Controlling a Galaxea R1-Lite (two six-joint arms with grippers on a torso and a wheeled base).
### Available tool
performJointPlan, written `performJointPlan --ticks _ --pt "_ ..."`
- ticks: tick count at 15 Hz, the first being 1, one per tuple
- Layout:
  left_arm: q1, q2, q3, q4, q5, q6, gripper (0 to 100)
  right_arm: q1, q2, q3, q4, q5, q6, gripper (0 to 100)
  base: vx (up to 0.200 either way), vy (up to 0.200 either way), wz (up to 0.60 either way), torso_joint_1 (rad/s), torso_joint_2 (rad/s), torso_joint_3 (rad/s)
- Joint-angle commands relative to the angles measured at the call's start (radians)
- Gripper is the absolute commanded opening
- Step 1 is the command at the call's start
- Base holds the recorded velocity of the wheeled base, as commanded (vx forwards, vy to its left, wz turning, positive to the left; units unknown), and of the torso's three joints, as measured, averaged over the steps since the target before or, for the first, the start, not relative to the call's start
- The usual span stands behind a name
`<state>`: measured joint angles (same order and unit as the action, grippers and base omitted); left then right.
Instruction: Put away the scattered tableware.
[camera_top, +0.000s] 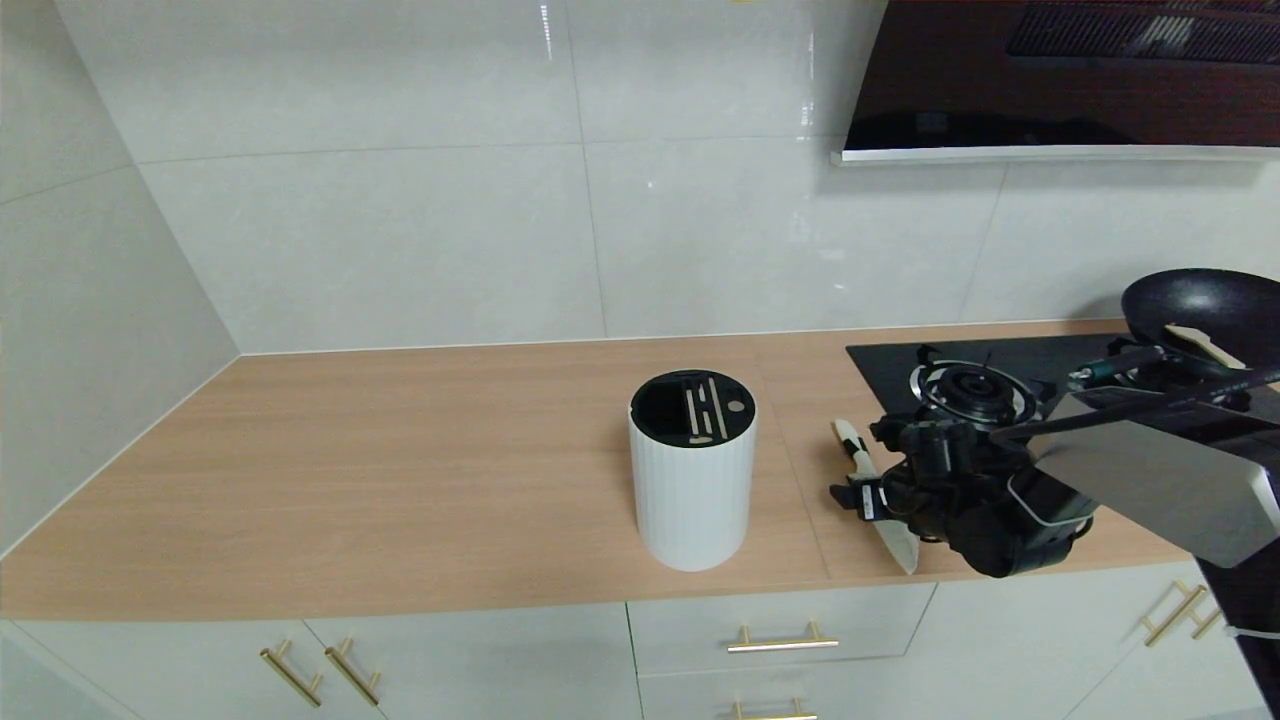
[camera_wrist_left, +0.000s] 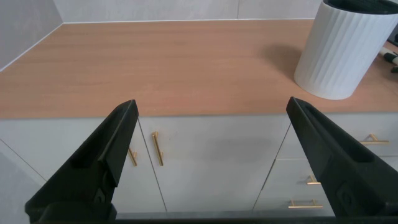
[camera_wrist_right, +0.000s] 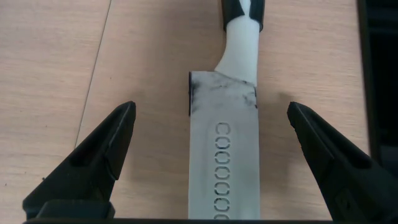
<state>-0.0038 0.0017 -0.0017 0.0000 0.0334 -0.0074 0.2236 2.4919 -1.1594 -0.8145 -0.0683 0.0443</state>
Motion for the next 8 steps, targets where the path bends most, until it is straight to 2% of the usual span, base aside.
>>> performJointPlan --ticks 1,7,8 --pt "0.001 0.0 0.0 0.0 0.0 0.0 100 0.0 0.01 -0.011 0.0 -0.001 0.005 100 0.0 0.0 0.0 0.0 0.0 0.0" --pt "0.001 0.0 0.0 0.0 0.0 0.0 100 -0.003 0.024 -0.017 0.001 -0.001 0.006 100 0.0 0.0 0.0 0.0 0.0 0.0" --pt "0.001 0.0 0.0 0.0 0.0 0.0 100 -0.003 0.022 -0.017 0.001 -0.001 0.006 0 0.0 0.0 0.0 0.0 0.0 0.0"
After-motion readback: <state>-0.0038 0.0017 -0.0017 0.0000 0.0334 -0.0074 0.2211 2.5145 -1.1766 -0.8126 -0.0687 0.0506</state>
